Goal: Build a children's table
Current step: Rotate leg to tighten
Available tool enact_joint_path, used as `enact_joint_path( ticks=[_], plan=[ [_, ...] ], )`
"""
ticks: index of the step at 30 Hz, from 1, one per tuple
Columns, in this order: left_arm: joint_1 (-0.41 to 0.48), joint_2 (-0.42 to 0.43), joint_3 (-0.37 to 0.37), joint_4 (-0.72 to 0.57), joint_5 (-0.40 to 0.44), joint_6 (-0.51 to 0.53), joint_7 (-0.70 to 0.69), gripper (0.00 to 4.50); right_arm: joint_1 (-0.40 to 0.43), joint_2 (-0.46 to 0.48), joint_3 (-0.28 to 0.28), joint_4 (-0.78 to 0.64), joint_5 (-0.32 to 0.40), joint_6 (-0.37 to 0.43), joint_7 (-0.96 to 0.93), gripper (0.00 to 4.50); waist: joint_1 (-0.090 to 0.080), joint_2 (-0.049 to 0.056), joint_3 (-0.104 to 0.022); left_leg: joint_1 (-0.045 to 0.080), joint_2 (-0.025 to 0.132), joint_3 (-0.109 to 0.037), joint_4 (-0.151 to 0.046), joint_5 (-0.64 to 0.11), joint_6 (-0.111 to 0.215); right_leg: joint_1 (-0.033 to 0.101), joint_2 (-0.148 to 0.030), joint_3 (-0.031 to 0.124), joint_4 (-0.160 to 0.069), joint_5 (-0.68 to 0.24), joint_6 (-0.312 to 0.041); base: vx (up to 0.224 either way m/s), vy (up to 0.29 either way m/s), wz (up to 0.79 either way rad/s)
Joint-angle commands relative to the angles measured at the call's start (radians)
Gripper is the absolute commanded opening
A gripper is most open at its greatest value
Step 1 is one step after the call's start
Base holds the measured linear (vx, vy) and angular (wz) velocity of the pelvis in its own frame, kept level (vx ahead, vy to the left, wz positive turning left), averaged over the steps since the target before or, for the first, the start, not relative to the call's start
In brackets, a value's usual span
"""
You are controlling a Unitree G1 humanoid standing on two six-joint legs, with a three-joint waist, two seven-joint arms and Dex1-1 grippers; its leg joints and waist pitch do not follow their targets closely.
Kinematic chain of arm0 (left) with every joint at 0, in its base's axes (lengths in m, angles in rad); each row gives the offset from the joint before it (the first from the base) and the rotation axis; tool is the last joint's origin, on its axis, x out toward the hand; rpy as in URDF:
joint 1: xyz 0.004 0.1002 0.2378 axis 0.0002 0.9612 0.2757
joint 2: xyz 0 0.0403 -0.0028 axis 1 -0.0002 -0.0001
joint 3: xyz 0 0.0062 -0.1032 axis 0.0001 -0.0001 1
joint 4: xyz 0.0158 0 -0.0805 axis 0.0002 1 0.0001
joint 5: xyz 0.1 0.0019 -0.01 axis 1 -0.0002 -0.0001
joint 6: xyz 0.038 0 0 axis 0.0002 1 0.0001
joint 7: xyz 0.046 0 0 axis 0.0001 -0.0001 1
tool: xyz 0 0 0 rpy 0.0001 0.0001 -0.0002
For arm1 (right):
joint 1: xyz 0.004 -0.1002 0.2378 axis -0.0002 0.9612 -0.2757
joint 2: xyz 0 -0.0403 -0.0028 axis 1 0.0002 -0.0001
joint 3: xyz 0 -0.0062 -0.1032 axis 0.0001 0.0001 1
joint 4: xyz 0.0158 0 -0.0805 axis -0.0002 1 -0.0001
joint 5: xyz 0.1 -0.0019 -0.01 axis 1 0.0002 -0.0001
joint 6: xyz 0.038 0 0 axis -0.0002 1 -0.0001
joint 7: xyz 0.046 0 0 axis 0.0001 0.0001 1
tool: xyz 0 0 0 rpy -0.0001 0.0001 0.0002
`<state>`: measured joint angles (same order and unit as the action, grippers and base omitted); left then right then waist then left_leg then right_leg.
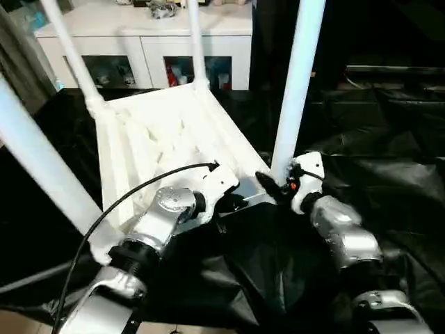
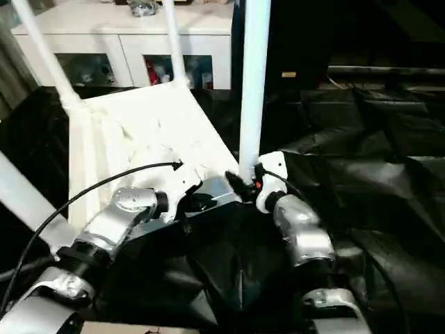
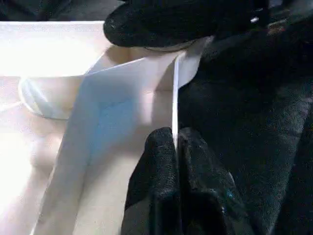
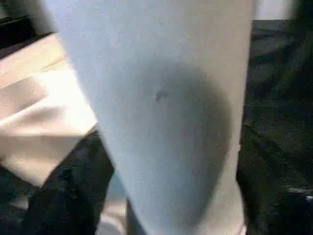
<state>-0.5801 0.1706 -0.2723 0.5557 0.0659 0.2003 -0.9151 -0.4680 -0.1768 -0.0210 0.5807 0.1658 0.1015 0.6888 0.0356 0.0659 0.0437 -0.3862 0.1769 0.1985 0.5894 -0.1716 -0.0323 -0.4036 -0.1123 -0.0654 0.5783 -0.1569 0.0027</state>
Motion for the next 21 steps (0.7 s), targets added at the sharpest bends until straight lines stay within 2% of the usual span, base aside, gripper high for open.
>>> enact_joint_path(
  ticks=[1,2,3,4,5,6,8,9,11,13,14,15,17,18,21],
  plan=[
    [-0.003,-0.023,-0.030,-0.062,-0.060,-0.060,-0.067,0.00,0.003,0.031,0.104,-0.035,0.026,0.028,0.124,3.73,0.009,-0.018,-0.069,0.010,0.043,-0.024,-0.073,-0.260,0.083,0.050,-0.038,0.028,-0.059,-0.212,-0.225,0.000,0.000,0.00],
    [0.010,0.008,-0.036,-0.088,-0.078,-0.047,-0.128,0.00,0.013,-0.009,0.121,-0.064,0.038,0.041,0.201,3.73,0.012,-0.017,-0.074,0.010,0.044,-0.022,-0.067,-0.204,0.102,0.052,-0.039,0.026,-0.049,-0.144,-0.251,0.000,0.000,0.00],
    [0.010,0.008,-0.036,-0.088,-0.078,-0.047,-0.128,0.00,0.013,-0.009,0.121,-0.064,0.038,0.041,0.202,3.73,0.014,-0.017,-0.074,0.008,0.044,-0.021,-0.065,-0.183,0.111,0.055,-0.037,0.025,-0.046,-0.120,-0.259,0.000,0.000,0.00],
    [0.010,0.008,-0.036,-0.088,-0.078,-0.047,-0.128,0.00,0.013,-0.009,0.121,-0.064,0.038,0.041,0.202,3.73,0.016,-0.013,-0.075,0.008,0.045,-0.017,-0.062,-0.157,0.127,0.050,-0.037,0.025,-0.043,-0.090,-0.273,0.000,0.000,0.00],
    [0.027,0.067,-0.050,-0.114,-0.094,-0.053,-0.229,0.00,0.024,-0.078,0.136,-0.101,0.063,0.070,0.317,3.73,0.019,-0.014,-0.075,0.011,0.047,-0.016,-0.062,-0.155,0.129,0.049,-0.036,0.024,-0.043,-0.090,-0.278,0.000,0.000,0.00],
    [0.027,0.068,-0.051,-0.115,-0.095,-0.054,-0.232,0.00,0.024,-0.080,0.136,-0.102,0.063,0.070,0.320,3.73,0.028,-0.017,-0.078,0.011,0.047,-0.017,-0.058,-0.141,0.135,0.054,-0.034,0.022,-0.036,-0.077,-0.283,0.000,0.000,0.00],
    [0.035,0.137,-0.053,-0.126,-0.112,-0.060,-0.349,0.00,0.032,-0.164,0.141,-0.143,0.086,0.099,0.464,3.73,0.042,-0.020,-0.074,0.014,0.051,-0.013,-0.057,-0.148,0.144,0.046,-0.034,0.024,-0.038,-0.093,-0.283,0.000,0.000,0.00],
    [0.036,0.147,-0.051,-0.126,-0.115,-0.058,-0.368,0.00,0.032,-0.176,0.141,-0.148,0.088,0.103,0.485,3.73,0.046,-0.018,-0.073,0.017,0.052,-0.011,-0.058,-0.160,0.140,0.044,-0.034,0.025,-0.039,-0.112,-0.283,0.000,0.000,0.00],
    [0.035,0.166,-0.049,-0.127,-0.121,-0.055,-0.401,0.00,0.031,-0.197,0.143,-0.156,0.089,0.109,0.525,3.73,0.064,-0.016,-0.067,0.027,0.059,-0.009,-0.064,-0.225,0.095,0.032,-0.035,0.029,-0.049,-0.217,-0.262,0.000,0.000,0.00],
    [0.034,0.172,-0.048,-0.127,-0.123,-0.056,-0.412,0.00,0.030,-0.205,0.145,-0.156,0.088,0.107,0.539,3.73,0.069,-0.015,-0.064,0.031,0.062,-0.010,-0.070,-0.253,0.067,0.029,-0.035,0.031,-0.052,-0.259,-0.250,0.000,0.000,0.00],
    [0.031,0.178,-0.045,-0.125,-0.126,-0.058,-0.419,0.00,0.028,-0.214,0.149,-0.156,0.089,0.109,0.557,3.73,0.076,-0.020,-0.063,0.039,0.063,-0.008,-0.074,-0.293,0.034,0.024,-0.035,0.034,-0.055,-0.304,-0.236,0.000,0.000,0.00],
    [0.024,0.183,-0.041,-0.118,-0.128,-0.061,-0.424,0.00,0.023,-0.228,0.156,-0.153,0.087,0.107,0.581,3.73,0.076,-0.023,-0.062,0.041,0.063,-0.006,-0.074,-0.304,0.026,0.022,-0.035,0.035,-0.057,-0.311,-0.232,0.000,0.000,0.00],
    [0.022,0.190,-0.044,-0.118,-0.135,-0.061,-0.430,0.00,0.022,-0.239,0.163,-0.157,0.093,0.113,0.596,3.58,0.076,-0.023,-0.061,0.038,0.062,-0.006,-0.078,-0.319,0.010,0.024,-0.037,0.036,-0.056,-0.320,-0.224,0.000,0.000,0.00],
    [0.020,0.196,-0.048,-0.117,-0.142,-0.061,-0.436,0.00,0.020,-0.250,0.168,-0.165,0.104,0.124,0.611,3.47,0.074,-0.028,-0.061,0.033,0.062,-0.008,-0.080,-0.317,0.006,0.029,-0.038,0.035,-0.054,-0.320,-0.218,0.000,0.000,0.00],
    [0.020,0.193,-0.044,-0.112,-0.141,-0.065,-0.436,0.00,0.020,-0.255,0.173,-0.172,0.103,0.134,0.630,3.15,0.071,-0.032,-0.061,0.027,0.059,-0.008,-0.078,-0.299,0.013,0.031,-0.041,0.036,-0.054,-0.314,-0.210,0.000,0.000,0.00]
  ],
)
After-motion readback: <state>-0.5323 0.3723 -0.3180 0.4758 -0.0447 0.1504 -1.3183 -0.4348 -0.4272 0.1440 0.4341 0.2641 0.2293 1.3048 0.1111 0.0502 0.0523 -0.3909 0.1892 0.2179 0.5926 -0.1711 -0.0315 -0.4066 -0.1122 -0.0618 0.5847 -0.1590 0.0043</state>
